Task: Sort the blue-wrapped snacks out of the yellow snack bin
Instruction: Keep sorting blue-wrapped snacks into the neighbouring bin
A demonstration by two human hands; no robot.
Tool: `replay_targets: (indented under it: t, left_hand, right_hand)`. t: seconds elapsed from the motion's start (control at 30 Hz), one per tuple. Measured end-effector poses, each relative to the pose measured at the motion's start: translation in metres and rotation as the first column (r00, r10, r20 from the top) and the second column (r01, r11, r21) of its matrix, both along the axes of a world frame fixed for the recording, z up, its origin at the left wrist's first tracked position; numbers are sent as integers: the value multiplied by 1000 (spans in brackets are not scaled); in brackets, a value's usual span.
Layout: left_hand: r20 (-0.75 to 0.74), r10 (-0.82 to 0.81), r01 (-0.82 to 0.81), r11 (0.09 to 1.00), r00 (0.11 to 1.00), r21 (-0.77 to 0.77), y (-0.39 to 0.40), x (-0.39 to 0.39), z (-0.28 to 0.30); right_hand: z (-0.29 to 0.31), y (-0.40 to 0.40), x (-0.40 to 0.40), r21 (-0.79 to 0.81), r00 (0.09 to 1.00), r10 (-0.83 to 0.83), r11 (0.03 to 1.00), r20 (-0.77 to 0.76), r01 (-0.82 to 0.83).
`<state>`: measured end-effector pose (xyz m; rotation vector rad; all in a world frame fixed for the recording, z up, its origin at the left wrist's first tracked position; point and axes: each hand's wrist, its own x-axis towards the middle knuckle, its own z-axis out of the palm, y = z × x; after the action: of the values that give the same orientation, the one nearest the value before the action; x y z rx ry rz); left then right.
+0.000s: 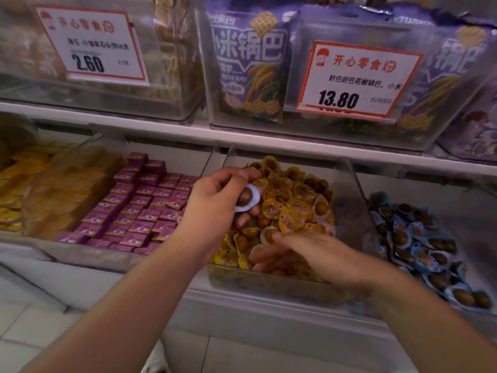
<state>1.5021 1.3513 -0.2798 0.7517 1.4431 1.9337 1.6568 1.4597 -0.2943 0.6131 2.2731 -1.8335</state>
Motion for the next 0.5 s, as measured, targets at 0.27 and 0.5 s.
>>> replay_targets:
  t: [0.27,0.5]
  left_hand:
    - [5,-44,44,998,999,41,-4,-6,1]
    - [26,-88,87,995,996,39,-4,-10,0]
  right_hand:
    - [-30,29,-19,440,994,-100,892,-40,107]
    - [-21,44,-16,582,937,-303,736,-173,345]
